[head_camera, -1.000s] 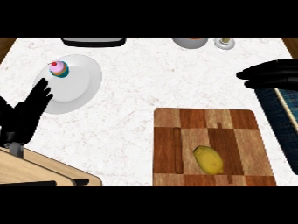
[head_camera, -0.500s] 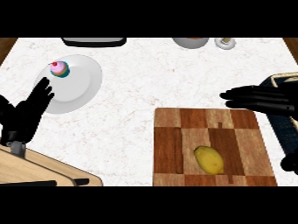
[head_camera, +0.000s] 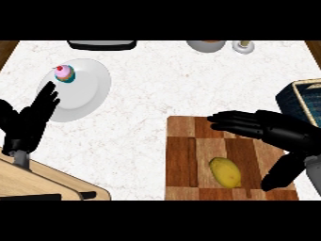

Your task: Pick the lemon from the cutting board and place it in the basket

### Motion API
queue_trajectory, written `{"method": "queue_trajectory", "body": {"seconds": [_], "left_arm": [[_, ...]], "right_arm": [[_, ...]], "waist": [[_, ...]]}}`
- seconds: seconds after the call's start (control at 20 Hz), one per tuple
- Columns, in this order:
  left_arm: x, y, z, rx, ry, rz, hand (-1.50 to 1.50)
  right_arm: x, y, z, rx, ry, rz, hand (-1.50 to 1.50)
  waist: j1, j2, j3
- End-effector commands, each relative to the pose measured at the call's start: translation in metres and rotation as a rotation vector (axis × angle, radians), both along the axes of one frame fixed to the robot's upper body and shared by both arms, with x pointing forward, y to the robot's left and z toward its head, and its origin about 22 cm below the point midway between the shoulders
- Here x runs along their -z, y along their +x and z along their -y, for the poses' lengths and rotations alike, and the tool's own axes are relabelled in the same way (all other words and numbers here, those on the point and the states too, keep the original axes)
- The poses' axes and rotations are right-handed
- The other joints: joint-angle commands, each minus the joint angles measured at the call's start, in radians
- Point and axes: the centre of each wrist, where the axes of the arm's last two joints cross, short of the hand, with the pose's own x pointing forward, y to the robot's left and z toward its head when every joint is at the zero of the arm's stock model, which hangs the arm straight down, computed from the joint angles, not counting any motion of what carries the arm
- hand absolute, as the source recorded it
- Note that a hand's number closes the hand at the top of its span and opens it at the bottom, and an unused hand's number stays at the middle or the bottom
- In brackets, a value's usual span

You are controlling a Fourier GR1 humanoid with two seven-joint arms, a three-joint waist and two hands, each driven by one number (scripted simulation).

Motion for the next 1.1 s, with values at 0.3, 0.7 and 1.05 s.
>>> {"method": "queue_trajectory", "body": {"seconds": [0.3,0.7,1.05], "left_arm": [[-0.003,0.011,-0.014,-0.007,0.028,0.017,0.0],[-0.001,0.001,-0.019,0.006,0.028,0.013,0.0],[-0.009,0.002,-0.013,-0.001,0.014,0.014,0.0]], "right_arm": [[0.071,-0.003,-0.034,-0.08,-0.148,-0.012,-1.5],[0.056,0.002,-0.01,-0.092,-0.176,0.023,-1.5],[0.085,0.0,-0.002,-0.137,-0.148,-0.041,-1.5]], "waist": [[-0.007,-0.003,0.011],[-0.012,-0.007,0.011],[-0.01,-0.007,0.011]]}}
